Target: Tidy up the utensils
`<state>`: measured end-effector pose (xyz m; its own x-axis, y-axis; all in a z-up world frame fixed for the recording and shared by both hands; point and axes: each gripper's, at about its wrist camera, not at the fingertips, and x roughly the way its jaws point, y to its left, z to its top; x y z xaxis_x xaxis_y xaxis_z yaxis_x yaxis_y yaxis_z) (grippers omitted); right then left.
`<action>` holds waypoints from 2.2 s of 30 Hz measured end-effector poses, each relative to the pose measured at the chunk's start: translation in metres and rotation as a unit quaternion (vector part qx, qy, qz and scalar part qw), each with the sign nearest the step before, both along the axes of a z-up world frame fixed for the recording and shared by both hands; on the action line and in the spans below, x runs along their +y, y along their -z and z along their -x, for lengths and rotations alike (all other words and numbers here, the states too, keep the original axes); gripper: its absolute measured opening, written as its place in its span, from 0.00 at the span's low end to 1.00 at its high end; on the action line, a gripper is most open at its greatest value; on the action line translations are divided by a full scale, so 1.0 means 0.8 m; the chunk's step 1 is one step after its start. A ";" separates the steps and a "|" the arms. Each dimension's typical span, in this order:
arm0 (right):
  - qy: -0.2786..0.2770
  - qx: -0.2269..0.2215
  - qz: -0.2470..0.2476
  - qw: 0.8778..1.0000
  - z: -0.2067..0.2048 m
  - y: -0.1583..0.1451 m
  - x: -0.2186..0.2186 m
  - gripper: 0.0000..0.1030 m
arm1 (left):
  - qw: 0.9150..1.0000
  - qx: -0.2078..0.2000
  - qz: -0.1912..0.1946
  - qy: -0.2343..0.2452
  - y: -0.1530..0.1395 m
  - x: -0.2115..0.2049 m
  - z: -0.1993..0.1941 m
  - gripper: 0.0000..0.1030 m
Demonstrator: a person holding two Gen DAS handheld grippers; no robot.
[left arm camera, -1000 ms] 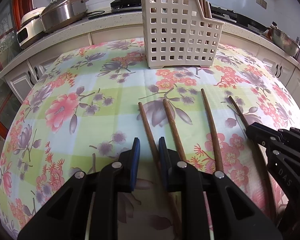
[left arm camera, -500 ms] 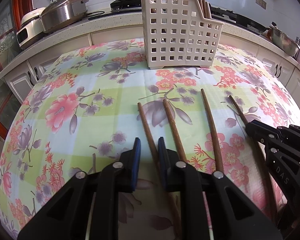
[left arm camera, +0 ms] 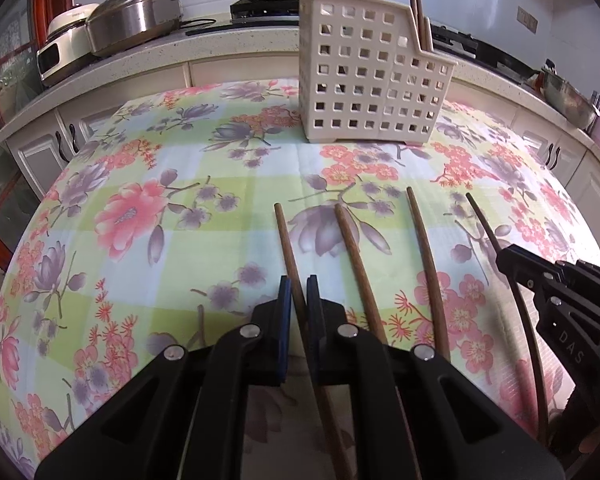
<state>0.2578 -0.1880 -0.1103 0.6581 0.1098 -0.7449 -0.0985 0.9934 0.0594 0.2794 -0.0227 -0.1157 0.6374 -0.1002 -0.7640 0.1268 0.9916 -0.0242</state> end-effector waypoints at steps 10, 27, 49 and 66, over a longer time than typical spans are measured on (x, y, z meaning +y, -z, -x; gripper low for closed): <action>-0.008 -0.054 -0.023 0.998 0.026 -0.045 -0.005 0.06 | 0.999 -0.053 0.013 -0.006 -0.045 0.017 0.024 0.07; -0.015 -0.141 -0.034 0.989 0.089 -0.131 -0.013 0.06 | 0.985 -0.169 0.020 0.025 -0.134 0.016 0.099 0.07; -0.023 -0.188 -0.030 0.981 0.147 -0.165 -0.022 0.06 | 0.973 -0.227 0.000 0.041 -0.167 0.009 0.166 0.06; -0.025 -0.209 -0.033 0.977 0.160 -0.178 -0.015 0.06 | 0.967 -0.254 -0.003 0.035 -0.178 0.007 0.179 0.06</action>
<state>0.1299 -0.1999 0.0317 0.8955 0.1890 -0.4029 -0.1770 0.9819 0.0670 0.1364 -0.0168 0.0264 0.9225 -0.1528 -0.3545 0.1869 0.9803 0.0639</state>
